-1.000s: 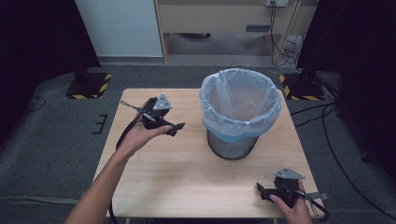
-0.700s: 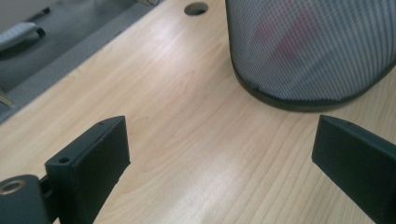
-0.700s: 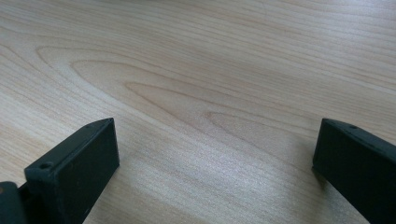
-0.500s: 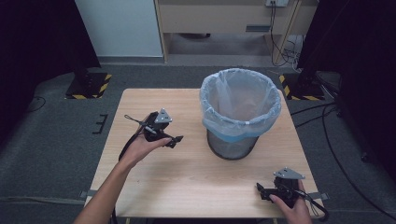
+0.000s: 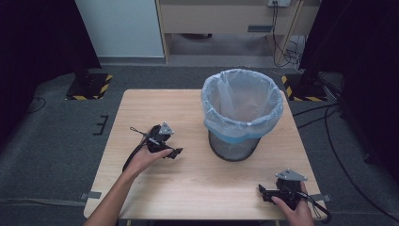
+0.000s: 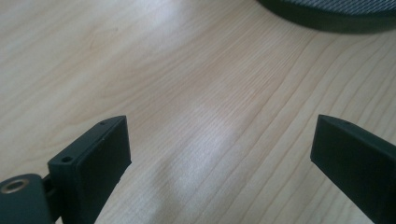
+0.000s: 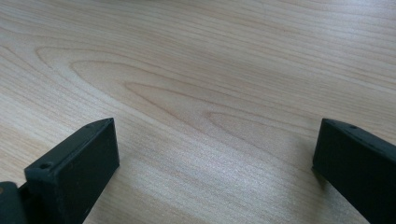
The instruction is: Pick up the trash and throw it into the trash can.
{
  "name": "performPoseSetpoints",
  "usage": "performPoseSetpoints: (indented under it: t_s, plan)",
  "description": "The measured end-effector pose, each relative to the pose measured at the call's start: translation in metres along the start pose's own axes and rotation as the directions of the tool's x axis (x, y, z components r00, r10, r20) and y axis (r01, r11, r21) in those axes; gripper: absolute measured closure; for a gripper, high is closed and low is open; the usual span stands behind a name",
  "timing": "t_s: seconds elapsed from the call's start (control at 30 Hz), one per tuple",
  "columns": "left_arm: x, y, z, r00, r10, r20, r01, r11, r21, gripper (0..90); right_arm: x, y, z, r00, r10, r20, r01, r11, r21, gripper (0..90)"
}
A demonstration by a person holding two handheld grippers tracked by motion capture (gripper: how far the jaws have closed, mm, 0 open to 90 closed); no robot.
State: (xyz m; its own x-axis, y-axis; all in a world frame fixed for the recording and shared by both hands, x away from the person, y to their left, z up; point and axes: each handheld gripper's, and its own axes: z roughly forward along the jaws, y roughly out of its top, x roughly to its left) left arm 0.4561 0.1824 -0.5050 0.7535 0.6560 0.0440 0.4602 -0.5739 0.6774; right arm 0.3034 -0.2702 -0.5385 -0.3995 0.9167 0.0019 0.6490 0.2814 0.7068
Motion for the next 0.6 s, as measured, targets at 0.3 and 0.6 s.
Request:
performPoseSetpoints:
  t_s: [0.3, 0.6]
  plan:
    - [-0.005, -0.013, 0.011, 0.9999, -0.012, 0.005, 0.011, 0.9998, 0.018, 4.0, 0.000, 0.000, 0.000, 1.0000, 0.000, 0.000, 0.000, 1.000, 0.000, 0.3]
    - [-0.003, -0.022, 0.020, 0.9980, -0.063, 0.001, 0.063, 0.9980, -0.001, 2.6, 0.000, 0.000, 0.000, 1.0000, 0.001, 0.001, -0.001, 1.000, 0.000, 0.3]
